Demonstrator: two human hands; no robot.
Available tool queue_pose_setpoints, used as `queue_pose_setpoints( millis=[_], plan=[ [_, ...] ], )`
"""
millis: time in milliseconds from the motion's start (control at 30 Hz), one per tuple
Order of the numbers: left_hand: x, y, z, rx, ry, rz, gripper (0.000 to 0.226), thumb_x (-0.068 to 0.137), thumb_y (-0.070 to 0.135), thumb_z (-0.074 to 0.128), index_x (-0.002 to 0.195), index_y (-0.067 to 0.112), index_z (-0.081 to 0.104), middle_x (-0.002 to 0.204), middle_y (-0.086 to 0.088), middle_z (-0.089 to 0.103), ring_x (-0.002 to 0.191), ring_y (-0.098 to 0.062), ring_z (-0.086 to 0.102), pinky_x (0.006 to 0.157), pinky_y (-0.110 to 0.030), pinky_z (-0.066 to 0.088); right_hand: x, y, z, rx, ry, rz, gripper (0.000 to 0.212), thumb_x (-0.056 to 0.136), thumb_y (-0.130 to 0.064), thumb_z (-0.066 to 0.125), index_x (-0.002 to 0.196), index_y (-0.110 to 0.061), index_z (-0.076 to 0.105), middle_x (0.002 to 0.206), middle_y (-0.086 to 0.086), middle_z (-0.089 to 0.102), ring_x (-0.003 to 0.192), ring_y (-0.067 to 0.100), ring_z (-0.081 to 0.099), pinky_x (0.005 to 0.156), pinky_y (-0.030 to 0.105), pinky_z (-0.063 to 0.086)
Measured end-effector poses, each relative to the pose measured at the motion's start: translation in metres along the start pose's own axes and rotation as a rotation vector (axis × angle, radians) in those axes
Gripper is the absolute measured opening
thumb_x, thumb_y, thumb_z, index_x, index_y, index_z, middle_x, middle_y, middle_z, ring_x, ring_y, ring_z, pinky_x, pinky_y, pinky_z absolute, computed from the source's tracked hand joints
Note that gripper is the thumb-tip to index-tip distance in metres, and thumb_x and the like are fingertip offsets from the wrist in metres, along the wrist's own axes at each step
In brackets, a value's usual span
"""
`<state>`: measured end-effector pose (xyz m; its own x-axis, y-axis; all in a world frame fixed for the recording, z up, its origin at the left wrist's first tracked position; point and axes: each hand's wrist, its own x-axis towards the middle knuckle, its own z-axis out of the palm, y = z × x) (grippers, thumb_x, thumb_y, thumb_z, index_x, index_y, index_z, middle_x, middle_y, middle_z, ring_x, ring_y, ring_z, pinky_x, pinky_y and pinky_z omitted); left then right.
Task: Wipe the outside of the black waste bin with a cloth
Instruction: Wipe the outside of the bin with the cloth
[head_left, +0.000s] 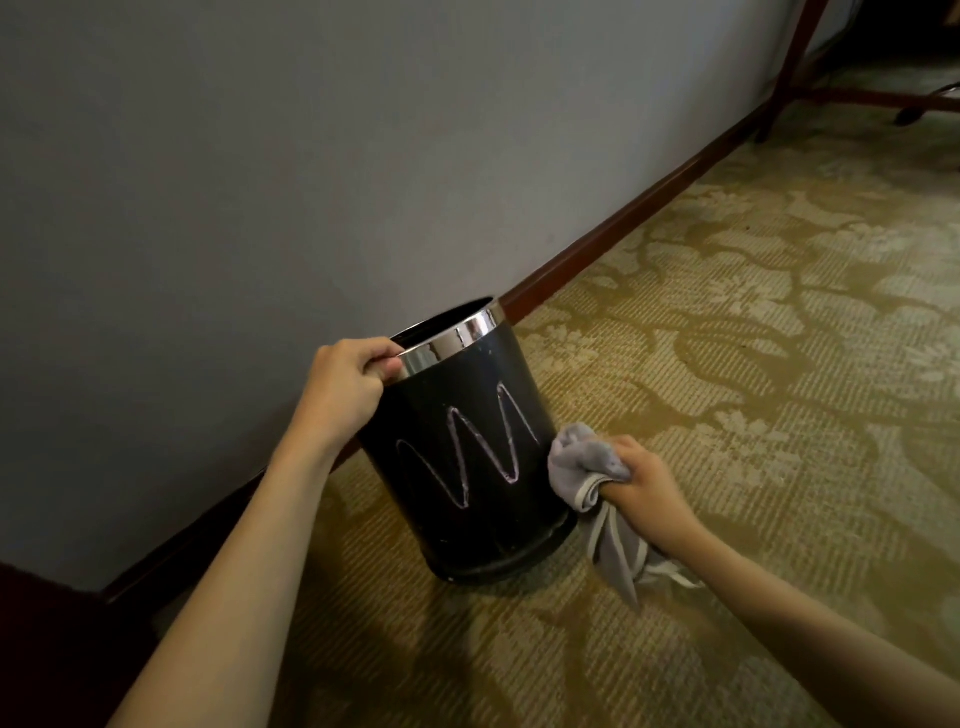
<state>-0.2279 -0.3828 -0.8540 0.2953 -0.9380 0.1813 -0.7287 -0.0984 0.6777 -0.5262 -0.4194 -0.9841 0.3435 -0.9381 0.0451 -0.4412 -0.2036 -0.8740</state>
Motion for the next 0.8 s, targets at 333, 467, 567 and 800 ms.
queue_pose_setpoints(
  millis=[333, 467, 567, 800],
  plan=[
    [-0.002, 0.018, 0.026, -0.003, 0.005, 0.097, 0.023, 0.093, 0.004, 0.051, 0.087, 0.016, 0.07, 0.078, 0.0, 0.065, 0.081, -0.018, 0.061, 0.07, -0.032, 0.047, 0.055, -0.079, -0.013, 0.241, 0.22, -0.153, 0.039, 0.078, 0.001, 0.062, 0.104, -0.027, 0.063, 0.097, -0.007, 0.069, 0.092, 0.008, 0.065, 0.078, 0.021, 0.052],
    [0.002, 0.017, 0.026, -0.017, 0.013, 0.083, 0.023, 0.094, 0.006, 0.05, 0.094, 0.013, 0.071, 0.084, -0.001, 0.067, 0.084, -0.015, 0.061, 0.073, -0.029, 0.048, 0.043, -0.059, -0.008, 0.11, 0.192, -0.139, 0.041, 0.077, 0.003, 0.059, 0.078, -0.038, 0.06, 0.074, -0.012, 0.063, 0.071, 0.001, 0.058, 0.064, 0.018, 0.047],
    [0.004, 0.011, 0.021, -0.052, 0.033, 0.047, 0.027, 0.094, 0.004, 0.05, 0.084, 0.019, 0.07, 0.079, 0.003, 0.066, 0.079, -0.006, 0.059, 0.065, -0.019, 0.043, 0.025, -0.02, -0.007, -0.089, 0.11, -0.036, 0.025, 0.075, 0.002, 0.059, 0.074, -0.023, 0.058, 0.069, -0.004, 0.062, 0.068, 0.015, 0.061, 0.062, 0.032, 0.048],
    [0.005, 0.011, 0.021, -0.08, 0.059, 0.033, 0.031, 0.094, 0.006, 0.051, 0.079, 0.028, 0.067, 0.075, 0.013, 0.063, 0.077, -0.002, 0.057, 0.06, -0.014, 0.037, 0.008, 0.007, -0.01, -0.206, 0.015, 0.037, 0.03, 0.078, 0.001, 0.06, 0.072, -0.028, 0.055, 0.068, -0.008, 0.061, 0.066, 0.007, 0.058, 0.061, 0.028, 0.045]
  ],
)
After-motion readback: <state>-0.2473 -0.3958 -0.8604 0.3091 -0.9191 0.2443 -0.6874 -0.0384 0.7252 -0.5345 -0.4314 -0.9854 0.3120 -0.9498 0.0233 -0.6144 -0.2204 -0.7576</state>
